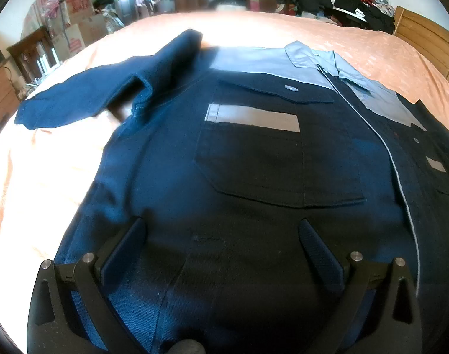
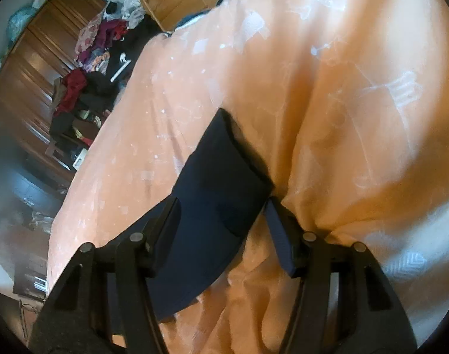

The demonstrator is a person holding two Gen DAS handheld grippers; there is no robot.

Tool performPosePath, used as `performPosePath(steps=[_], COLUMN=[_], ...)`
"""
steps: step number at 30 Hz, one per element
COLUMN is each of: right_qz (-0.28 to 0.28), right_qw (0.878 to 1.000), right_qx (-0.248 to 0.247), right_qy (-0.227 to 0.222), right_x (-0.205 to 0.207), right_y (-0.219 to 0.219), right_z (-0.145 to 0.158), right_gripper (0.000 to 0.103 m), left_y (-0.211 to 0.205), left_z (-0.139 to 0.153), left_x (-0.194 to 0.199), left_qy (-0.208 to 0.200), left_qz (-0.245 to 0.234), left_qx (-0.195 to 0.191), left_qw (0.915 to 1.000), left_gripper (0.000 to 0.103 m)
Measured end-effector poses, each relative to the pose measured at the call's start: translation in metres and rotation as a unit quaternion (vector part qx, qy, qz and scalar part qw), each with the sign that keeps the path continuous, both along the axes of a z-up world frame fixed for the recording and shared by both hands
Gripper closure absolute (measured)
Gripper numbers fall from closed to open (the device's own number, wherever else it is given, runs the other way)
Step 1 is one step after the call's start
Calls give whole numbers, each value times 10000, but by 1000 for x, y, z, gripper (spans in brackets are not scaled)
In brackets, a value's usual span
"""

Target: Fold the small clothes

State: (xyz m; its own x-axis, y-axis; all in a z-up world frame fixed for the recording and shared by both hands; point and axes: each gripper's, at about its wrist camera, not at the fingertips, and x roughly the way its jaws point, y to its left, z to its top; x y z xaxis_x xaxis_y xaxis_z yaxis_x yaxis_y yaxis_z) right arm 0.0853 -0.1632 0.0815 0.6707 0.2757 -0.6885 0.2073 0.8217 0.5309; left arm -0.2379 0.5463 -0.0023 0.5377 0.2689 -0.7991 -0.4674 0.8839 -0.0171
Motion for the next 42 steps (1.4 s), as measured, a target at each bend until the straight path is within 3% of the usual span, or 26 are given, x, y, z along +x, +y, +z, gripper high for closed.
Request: performPosePath(steps=[4, 5, 6, 8, 13, 17, 20, 24, 27, 32, 34, 38, 42], right_qz=[154, 171, 178, 167, 489, 1016, 1715, 2757, 3369, 4220, 4443, 4764, 4876], right_qw=[9996, 9993, 9989, 9988, 9927, 9843, 9716, 9460, 9272, 8981, 8892, 8750, 8699], right_qx=[-250, -341, -434, -407, -594, -473, -309, 40, 293, 522, 532, 559, 590], right_qy=[-6, -41, -85, -212, -930, -1365, -1601, -1703, -1613, -1123, -957, -653, -452], right_x=[6, 6, 6, 1, -30, -44, -47, -44, -44, -49, -55, -64, -67], right_y=[7, 8, 9, 7, 37, 87, 158, 287, 386, 545, 591, 649, 672], right_z=[-1, 1, 3, 8, 52, 87, 109, 120, 110, 68, 52, 27, 5], right_gripper=[46, 58, 86, 99, 100, 101, 101, 101, 101, 101, 101, 101, 101], left_y=[0, 0, 1, 1, 1, 2, 6, 17, 25, 53, 64, 85, 95], left_z=[0, 0, 0, 0, 1, 3, 10, 28, 46, 67, 69, 65, 56], left_x=[0, 0, 0, 0, 0, -2, -4, -9, -14, -33, -41, -57, -64], left_qy=[-25, -25, -25, -30, -61, -79, -161, -550, -773, -1054, -1051, -1012, -965], left_qz=[7, 9, 8, 4, 8, 12, 33, -6, -9, 157, 203, 318, 346], left_qx=[15, 20, 20, 13, -14, -91, -380, -940, -894, -938, -906, -1019, -1169], left_qw=[10000, 10000, 10000, 10000, 10000, 9999, 9991, 9941, 9930, 9899, 9901, 9891, 9878], left_gripper=[0, 0, 0, 0, 0, 0, 0, 4, 4, 4, 4, 4, 4])
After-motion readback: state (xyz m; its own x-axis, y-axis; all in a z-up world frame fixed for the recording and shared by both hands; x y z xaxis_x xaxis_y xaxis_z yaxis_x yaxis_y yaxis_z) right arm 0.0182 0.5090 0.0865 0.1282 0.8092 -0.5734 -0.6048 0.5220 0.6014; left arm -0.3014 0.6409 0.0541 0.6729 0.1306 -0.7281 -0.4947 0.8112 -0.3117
